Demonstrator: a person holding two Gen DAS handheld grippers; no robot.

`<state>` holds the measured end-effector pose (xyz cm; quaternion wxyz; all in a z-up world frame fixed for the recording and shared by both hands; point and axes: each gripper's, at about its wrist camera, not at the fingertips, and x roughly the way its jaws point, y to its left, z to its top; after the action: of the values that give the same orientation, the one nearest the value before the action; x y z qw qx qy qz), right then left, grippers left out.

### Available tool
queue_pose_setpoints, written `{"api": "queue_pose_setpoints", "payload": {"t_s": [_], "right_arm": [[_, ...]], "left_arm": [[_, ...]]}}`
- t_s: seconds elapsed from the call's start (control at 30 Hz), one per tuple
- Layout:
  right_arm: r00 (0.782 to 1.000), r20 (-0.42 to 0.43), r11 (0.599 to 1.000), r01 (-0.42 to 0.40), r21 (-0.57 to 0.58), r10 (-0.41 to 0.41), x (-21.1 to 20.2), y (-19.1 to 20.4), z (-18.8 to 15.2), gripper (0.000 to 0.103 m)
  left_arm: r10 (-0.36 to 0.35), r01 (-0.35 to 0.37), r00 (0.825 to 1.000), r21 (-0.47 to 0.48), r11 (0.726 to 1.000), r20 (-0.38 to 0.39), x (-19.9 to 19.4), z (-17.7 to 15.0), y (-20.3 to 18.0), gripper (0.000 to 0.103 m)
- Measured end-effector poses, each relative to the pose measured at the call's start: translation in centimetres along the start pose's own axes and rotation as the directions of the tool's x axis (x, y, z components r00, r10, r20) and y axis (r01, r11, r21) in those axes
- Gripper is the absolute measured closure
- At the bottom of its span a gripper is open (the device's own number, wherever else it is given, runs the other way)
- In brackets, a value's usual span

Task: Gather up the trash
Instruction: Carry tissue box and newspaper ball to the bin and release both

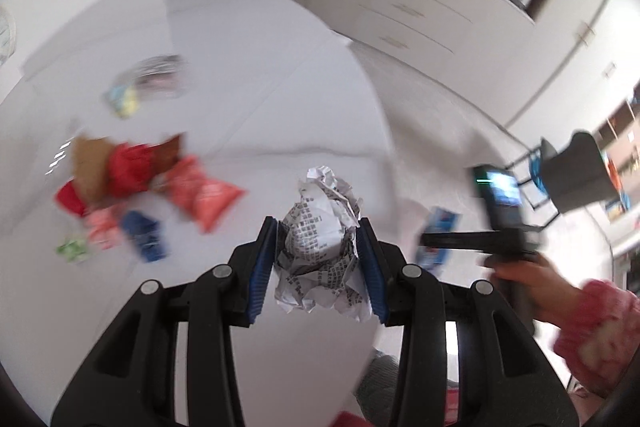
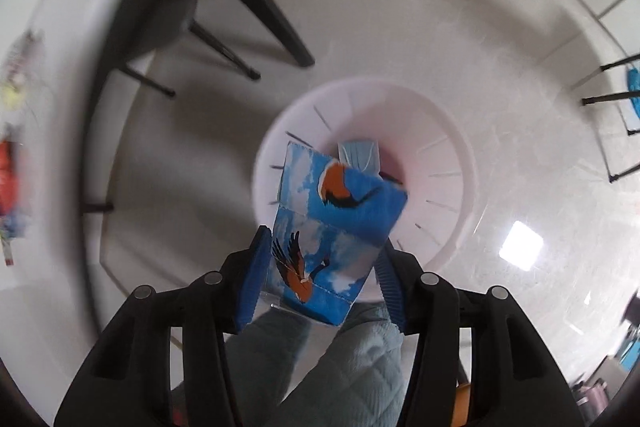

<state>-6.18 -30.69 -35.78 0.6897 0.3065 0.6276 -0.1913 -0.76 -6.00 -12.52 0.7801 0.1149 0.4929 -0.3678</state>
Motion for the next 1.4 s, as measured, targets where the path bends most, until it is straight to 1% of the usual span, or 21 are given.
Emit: {"api": "queue_pose_setpoints", "payload": {"t_s": [0.07,0.13,0.2,0.23,0.3,0.4,0.47,0.53,0.57,0.6,0.67,0.7,0.73,0.8,0.9,0.97,1.03,1.1,1.2,1.3,1.4], "right_arm": [[0.999,-0.036,1.000,0.014,-0.008,-0.015,2.1,-0.5,1.0,0.027],[0.998,-0.050,0.999,0.041,-0.007,-0.041,3.1,-2.0,1.3,0.023],[0.998,-0.054,0.999,0.045,0.007,-0.044,2.5,-3.8,1.3,0.017],[0.999,-0.046,0.999,0.029,0.018,-0.028,1.5,-4.6,1.4,0.013],[1.000,-0.020,0.999,0.006,0.031,-0.005,-0.7,-6.4,0.7,0.011],[0.999,0.032,0.999,-0.002,0.033,0.001,-4.1,-9.1,0.6,0.009],[0.997,0.077,1.000,0.005,0.027,-0.007,-7.0,-10.5,-0.2,0.005],[0.994,0.106,1.000,0.011,0.017,-0.012,-9.0,-11.5,-0.6,0.004],[0.993,0.117,1.000,0.009,0.008,-0.010,-9.8,-11.9,-0.7,0.004],[0.991,0.132,1.000,0.007,-0.001,-0.007,-10.8,-12.4,-0.9,0.004],[0.989,0.149,1.000,-0.002,-0.013,0.004,-12.1,-12.7,-1.0,0.004],[0.988,0.155,1.000,-0.012,-0.021,0.016,-12.8,-12.9,-1.0,0.004],[0.987,0.160,0.999,-0.019,-0.027,0.023,-13.2,-12.8,-1.0,0.004],[0.983,0.177,0.999,-0.033,-0.038,0.040,-14.2,-12.6,-1.1,0.004],[0.971,0.232,0.997,-0.045,-0.060,0.058,-16.5,-11.6,-1.2,0.004],[0.959,0.277,0.995,-0.037,-0.092,0.062,-18.3,-10.6,-1.4,0.004],[0.943,0.327,0.991,-0.025,-0.131,0.066,-20.5,-9.2,-1.5,0.004],[0.925,0.371,0.985,-0.021,-0.173,0.085,-22.4,-7.4,-1.6,0.004],[0.893,0.430,0.971,-0.031,-0.237,0.133,-24.9,-4.5,-2.0,0.003],[0.870,0.459,0.952,-0.039,-0.304,0.182,-26.2,-1.3,-2.1,0.003],[0.863,0.455,0.928,-0.043,-0.371,0.221,-26.3,2.3,-2.0,0.003]], "left_arm": [[-0.014,0.014,1.000,0.021,1.000,-0.024,0.9,0.2,-2.6,0.063],[-0.021,0.022,0.999,0.036,0.999,-0.043,1.7,0.3,-4.8,0.063],[-0.029,0.032,0.998,0.054,0.998,-0.061,2.7,0.3,-7.1,0.063],[-0.033,0.037,0.997,0.061,0.997,-0.071,3.2,0.4,-8.0,0.063],[-0.055,0.062,0.994,0.069,0.996,-0.099,4.6,0.5,-10.1,0.063],[-0.085,0.097,0.987,0.084,0.992,-0.138,7.1,0.5,-13.1,0.063],[-0.091,0.108,0.982,0.100,0.989,-0.167,9.3,0.4,-15.1,0.062],[-0.098,0.120,0.977,0.107,0.987,-0.189,11.1,0.2,-16.5,0.056],[-0.098,0.122,0.975,0.109,0.986,-0.200,12.1,0.1,-17.2,0.048],[-0.091,0.116,0.974,0.108,0.987,-0.208,12.7,0.1,-17.6,0.035],[-0.075,0.097,0.976,0.100,0.990,-0.205,13.4,0.0,-18.2,0.023],[-0.068,0.088,0.978,0.094,0.992,-0.200,13.6,0.1,-18.4,0.019],[-0.063,0.082,0.978,0.090,0.993,-0.199,13.6,0.1,-18.5,0.017],[-0.045,0.061,0.980,0.080,0.995,-0.194,13.1,0.5,-18.0,0.013],[-0.002,0.013,0.987,0.065,0.998,-0.162,11.4,1.5,-17.0,0.013],[0.033,-0.028,0.992,0.040,0.999,-0.123,9.2,2.3,-15.9,0.012],[0.065,-0.065,0.995,0.004,0.998,-0.070,6.4,2.7,-14.5,0.009],[0.097,-0.098,0.995,-0.033,0.995,-0.015,3.6,3.2,-12.7,0.008],[0.152,-0.147,0.987,-0.094,0.985,0.053,-0.6,3.5,-9.9,0.008],[0.215,-0.197,0.971,-0.158,0.968,0.104,-4.1,3.4,-6.8,0.008],[0.269,-0.237,0.955,-0.219,0.946,0.128,-6.2,2.6,-3.8,0.008]]}}
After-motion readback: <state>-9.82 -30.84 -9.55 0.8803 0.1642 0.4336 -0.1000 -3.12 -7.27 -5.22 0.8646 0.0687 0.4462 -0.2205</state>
